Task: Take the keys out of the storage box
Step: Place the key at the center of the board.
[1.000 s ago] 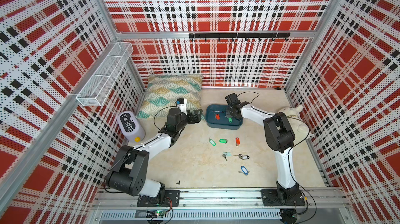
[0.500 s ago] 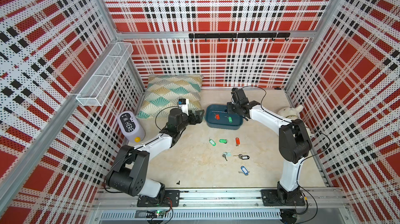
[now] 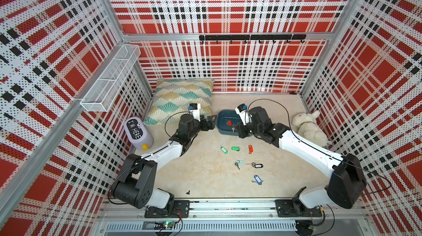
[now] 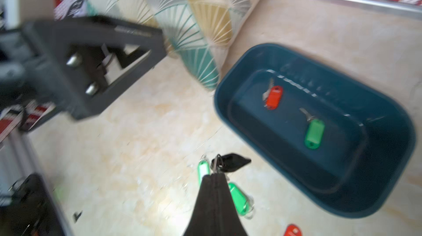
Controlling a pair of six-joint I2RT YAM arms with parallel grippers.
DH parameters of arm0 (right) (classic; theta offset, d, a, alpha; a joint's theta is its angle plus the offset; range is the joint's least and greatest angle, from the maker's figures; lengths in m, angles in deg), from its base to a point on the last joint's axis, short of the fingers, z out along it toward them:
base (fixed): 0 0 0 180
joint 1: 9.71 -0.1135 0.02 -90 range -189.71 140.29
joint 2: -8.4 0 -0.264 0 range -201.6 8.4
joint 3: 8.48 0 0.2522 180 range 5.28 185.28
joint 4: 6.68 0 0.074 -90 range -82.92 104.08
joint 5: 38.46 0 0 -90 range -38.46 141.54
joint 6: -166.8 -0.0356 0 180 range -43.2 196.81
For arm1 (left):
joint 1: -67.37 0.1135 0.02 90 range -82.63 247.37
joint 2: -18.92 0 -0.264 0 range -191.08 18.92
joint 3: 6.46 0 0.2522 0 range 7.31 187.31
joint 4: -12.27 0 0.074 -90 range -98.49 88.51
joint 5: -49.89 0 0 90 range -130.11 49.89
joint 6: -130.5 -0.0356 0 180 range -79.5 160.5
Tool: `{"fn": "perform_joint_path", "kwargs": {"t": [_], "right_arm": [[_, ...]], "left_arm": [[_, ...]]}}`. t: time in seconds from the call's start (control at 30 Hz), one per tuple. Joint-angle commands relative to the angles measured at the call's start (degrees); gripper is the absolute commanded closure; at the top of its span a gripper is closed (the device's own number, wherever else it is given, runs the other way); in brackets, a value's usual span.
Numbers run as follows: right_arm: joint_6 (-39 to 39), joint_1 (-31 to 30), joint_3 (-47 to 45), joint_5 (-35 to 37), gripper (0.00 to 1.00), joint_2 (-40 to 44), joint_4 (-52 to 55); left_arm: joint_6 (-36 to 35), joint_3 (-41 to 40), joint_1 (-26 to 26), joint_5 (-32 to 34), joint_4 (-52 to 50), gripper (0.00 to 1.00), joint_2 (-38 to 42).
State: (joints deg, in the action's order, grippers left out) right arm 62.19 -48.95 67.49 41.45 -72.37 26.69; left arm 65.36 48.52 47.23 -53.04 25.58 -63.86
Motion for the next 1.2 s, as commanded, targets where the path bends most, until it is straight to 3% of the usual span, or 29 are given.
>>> {"fn": "perform_joint_path", "kwargs": {"t": [0.0, 0.3, 0.47, 0.6, 0.93, 1.1, 1.17], "right_arm": [[0.26, -5.23, -5.43, -4.34, 1.0, 5.52, 3.48], [-11.86, -21.05, -19.43, 7.42, 1.0, 18.42, 7.35], [-18.41, -27.4, -22.71, 13.86, 1.0, 19.16, 10.62], [-21.82, -28.17, -24.75, 17.35, 1.0, 17.23, 11.39], [-21.8, -28.17, -27.42, 17.23, 1.0, 13.69, 7.46], [-21.07, -28.17, -27.15, 17.27, 0.84, 12.61, 7.31], [-20.51, -28.17, -26.99, 17.02, 0.71, 13.1, 6.85]], "left_arm": [[1.14, 0.02, -0.67, 1.99, 2.03, 0.01, 1.99], [7.13, -0.17, -1.9, 7.52, 2.11, 0.01, 0.29], [7.83, -0.13, -4.58, 9.19, 2.15, 0.01, -0.34], [7.87, 0.73, -6.27, 9.04, 2.02, 0.01, -1.58], [6.87, 3.15, -7.99, 9.94, -0.24, 0.01, -3.58], [6.61, 3.92, -8.63, 10.34, -0.66, 0.01, -4.11], [6.31, 4.43, -8.93, 10.55, -1.01, 0.01, -4.34]]}}
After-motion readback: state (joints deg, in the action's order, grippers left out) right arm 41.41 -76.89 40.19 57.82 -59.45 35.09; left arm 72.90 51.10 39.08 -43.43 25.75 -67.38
